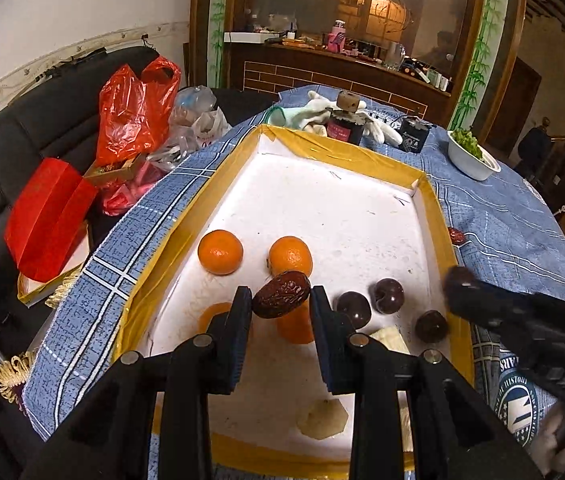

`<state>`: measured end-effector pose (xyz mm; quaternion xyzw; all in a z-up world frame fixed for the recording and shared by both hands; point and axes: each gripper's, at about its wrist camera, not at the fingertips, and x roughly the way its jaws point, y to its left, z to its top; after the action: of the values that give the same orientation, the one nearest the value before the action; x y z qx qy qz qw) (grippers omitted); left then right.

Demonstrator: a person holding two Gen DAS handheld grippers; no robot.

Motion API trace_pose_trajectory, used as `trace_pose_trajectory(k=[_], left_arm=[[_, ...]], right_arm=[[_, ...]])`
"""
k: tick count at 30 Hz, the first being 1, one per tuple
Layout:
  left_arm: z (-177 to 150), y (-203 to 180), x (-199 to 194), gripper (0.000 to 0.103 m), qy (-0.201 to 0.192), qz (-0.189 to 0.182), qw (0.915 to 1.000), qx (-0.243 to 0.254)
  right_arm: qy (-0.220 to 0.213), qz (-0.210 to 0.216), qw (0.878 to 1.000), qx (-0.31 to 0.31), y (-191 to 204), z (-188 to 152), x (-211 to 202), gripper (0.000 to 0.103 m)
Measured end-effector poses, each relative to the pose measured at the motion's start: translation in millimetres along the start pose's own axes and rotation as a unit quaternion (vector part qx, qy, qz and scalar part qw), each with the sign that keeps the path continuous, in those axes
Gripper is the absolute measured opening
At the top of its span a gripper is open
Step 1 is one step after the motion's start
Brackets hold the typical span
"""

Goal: Organize fruits
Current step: 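Carry the date and plum over the tray and open both tools, then lift both open tools away from the tray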

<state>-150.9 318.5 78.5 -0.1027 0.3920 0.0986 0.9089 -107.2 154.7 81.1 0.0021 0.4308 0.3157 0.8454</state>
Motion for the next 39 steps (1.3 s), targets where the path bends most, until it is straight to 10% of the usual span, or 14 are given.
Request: trace_pose_trajectory(k=[2, 8, 23, 39], left_arm=[[-2.4, 1.1, -6.5, 0.065, -0.01, 0.004, 0.9999, 0.003], [-1.9, -3.1, -26.1, 0.073, -0.037, 0.009, 0.9991, 0.02], [-1.5, -19.1, -78.5, 0.102, -0.14, 0.091, 0.9859, 0.006], [-8.6, -52.1, -95.6, 0.103, -0.12, 0.059, 0.9907, 0.026]], right_arm=[[0.003, -0.013, 1.0, -0.004, 4.9, -0.8, 7.0, 0.03], [0.0, -0.025, 1.0, 0.012, 3.8, -0.4, 13.5, 0.058], [-0.07, -0.053, 0.994, 0.058, -8.6, -25.9, -51.5, 0.061], [-0.076, -0.048, 0.995, 0.031, 4.7, -46.9, -68.7, 0.064]])
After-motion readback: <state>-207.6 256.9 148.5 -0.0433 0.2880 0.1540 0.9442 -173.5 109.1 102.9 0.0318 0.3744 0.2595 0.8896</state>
